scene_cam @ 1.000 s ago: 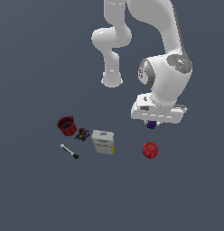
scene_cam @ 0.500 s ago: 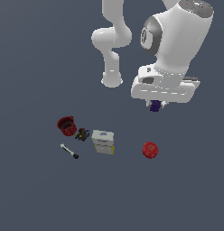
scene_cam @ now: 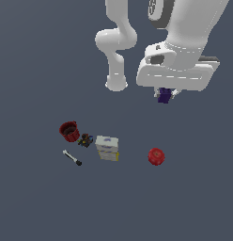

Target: Pick up a designated object from a clutter of objects.

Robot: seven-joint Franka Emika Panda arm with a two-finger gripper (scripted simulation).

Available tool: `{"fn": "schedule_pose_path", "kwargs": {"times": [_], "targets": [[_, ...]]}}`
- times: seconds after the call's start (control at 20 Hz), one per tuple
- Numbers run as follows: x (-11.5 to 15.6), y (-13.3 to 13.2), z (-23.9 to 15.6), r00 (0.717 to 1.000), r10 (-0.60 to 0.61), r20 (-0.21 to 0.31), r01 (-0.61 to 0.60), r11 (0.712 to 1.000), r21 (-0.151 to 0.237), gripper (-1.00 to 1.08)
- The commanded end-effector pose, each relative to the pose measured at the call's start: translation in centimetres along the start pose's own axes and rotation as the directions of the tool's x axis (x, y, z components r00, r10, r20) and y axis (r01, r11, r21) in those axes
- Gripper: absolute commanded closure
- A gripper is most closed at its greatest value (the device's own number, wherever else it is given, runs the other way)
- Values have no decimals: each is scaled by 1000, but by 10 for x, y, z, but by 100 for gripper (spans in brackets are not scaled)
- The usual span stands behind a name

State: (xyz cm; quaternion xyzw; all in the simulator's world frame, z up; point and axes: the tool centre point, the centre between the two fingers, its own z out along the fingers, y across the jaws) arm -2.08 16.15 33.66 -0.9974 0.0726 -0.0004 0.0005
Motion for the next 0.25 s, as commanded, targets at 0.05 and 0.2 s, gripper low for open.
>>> {"fn": "schedule_pose_path", "kwargs": {"times": [0.05,0.2], "targets": [[0,1,-10,1000,0,1,0,1000,-1,108],[0,1,-12,1000,0,1,0,1000,-1,108]]}}
